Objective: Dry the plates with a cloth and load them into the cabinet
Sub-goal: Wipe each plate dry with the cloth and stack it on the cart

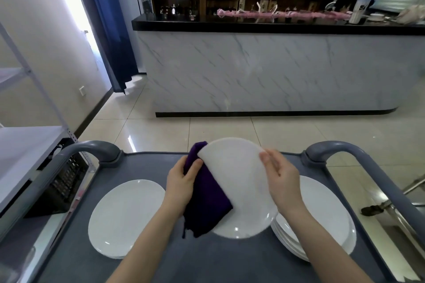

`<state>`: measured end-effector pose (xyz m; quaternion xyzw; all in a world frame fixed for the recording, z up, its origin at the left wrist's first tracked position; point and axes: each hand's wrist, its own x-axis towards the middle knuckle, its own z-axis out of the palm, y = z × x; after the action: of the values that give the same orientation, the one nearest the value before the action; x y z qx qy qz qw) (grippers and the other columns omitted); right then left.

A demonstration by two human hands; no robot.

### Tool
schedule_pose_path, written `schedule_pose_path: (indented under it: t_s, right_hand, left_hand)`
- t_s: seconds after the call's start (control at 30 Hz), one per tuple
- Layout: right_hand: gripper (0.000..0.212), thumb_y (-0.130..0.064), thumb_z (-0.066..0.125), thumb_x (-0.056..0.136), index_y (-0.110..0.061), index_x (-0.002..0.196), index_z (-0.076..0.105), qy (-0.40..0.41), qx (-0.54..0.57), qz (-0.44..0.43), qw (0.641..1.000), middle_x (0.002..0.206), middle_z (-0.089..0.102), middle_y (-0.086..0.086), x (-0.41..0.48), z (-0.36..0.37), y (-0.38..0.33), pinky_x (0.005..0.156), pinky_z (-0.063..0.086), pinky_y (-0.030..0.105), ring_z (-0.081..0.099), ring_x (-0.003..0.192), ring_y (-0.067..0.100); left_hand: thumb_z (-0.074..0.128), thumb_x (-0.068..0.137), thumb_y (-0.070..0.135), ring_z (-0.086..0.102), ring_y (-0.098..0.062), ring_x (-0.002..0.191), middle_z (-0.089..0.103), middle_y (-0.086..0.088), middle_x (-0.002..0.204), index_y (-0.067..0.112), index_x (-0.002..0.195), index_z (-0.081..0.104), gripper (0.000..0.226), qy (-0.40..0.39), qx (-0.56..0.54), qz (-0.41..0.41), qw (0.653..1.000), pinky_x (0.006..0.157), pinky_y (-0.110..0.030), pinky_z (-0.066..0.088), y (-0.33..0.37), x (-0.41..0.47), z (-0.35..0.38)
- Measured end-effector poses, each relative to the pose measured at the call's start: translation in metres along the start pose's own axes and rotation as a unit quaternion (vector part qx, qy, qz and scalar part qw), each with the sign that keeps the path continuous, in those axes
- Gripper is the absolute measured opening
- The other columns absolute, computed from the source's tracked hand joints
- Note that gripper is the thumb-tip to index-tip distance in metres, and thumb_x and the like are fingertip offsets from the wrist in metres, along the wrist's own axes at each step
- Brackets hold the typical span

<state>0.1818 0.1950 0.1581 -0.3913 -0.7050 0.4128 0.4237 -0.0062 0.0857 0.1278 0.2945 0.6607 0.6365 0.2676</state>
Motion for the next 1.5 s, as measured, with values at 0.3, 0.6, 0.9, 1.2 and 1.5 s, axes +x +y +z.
schedule_pose_path:
  t_s: [0.3,0.6,0.9,1.2,1.5]
  right_hand:
    - [0.016,-0.035,0.042,0.104,-0.038,0.099,0.057,0.051,0.054,0.087,0.993,0.092,0.065,-0.028,-0.018,0.01,0.018,0.075,0.045,0.026,0.059,0.087,-0.003]
    - [0.037,-0.06,0.042,0.096,-0.029,0.108,0.057,-0.278,-0.286,-0.106,0.911,0.086,0.07,0.002,0.023,0.009,-0.013,0.077,0.049,0.038,0.062,0.086,0.02]
    - [0.031,-0.042,0.057,0.096,-0.034,0.066,0.059,-0.071,-0.05,-0.058,0.995,0.059,0.057,-0.004,0.004,0.02,0.002,0.056,0.037,0.024,0.046,0.056,0.012]
    - [0.035,-0.035,0.05,0.102,-0.026,0.069,0.054,0.144,0.085,0.105,0.98,0.056,0.049,-0.018,-0.016,0.04,0.014,0.059,0.035,0.019,0.039,0.056,0.002]
    - [0.022,-0.035,0.056,0.098,-0.023,0.081,0.065,-0.119,-0.064,-0.033,0.99,0.071,0.063,-0.004,0.008,0.001,0.006,0.062,0.039,0.014,0.054,0.066,0.009]
  left_hand:
    - [0.056,0.098,0.035,0.07,-0.012,0.088,0.074,0.012,0.091,0.031,0.099,0.066,0.011,0.08,-0.106,-0.07,0.989,0.065,-0.021,0.054,-0.015,-0.022,0.012]
    - [0.062,0.093,0.033,0.061,0.005,0.083,0.066,0.027,0.087,0.055,0.091,0.057,0.023,-0.116,0.214,0.15,0.958,0.068,-0.007,0.042,0.012,-0.005,-0.015]
    - [0.06,0.096,0.031,0.064,-0.003,0.077,0.07,0.015,0.084,0.039,0.09,0.067,0.012,-0.012,0.084,0.065,0.994,0.072,-0.021,0.051,0.006,0.002,-0.021]
    - [0.055,0.095,0.049,0.067,-0.016,0.092,0.071,0.007,0.096,0.031,0.099,0.064,0.02,0.179,-0.111,-0.103,0.972,0.081,-0.038,0.056,-0.027,-0.032,0.015]
    - [0.062,0.094,0.034,0.06,0.004,0.079,0.066,0.026,0.083,0.034,0.093,0.061,0.002,-0.031,0.182,0.094,0.978,0.064,-0.008,0.042,0.003,-0.004,-0.022]
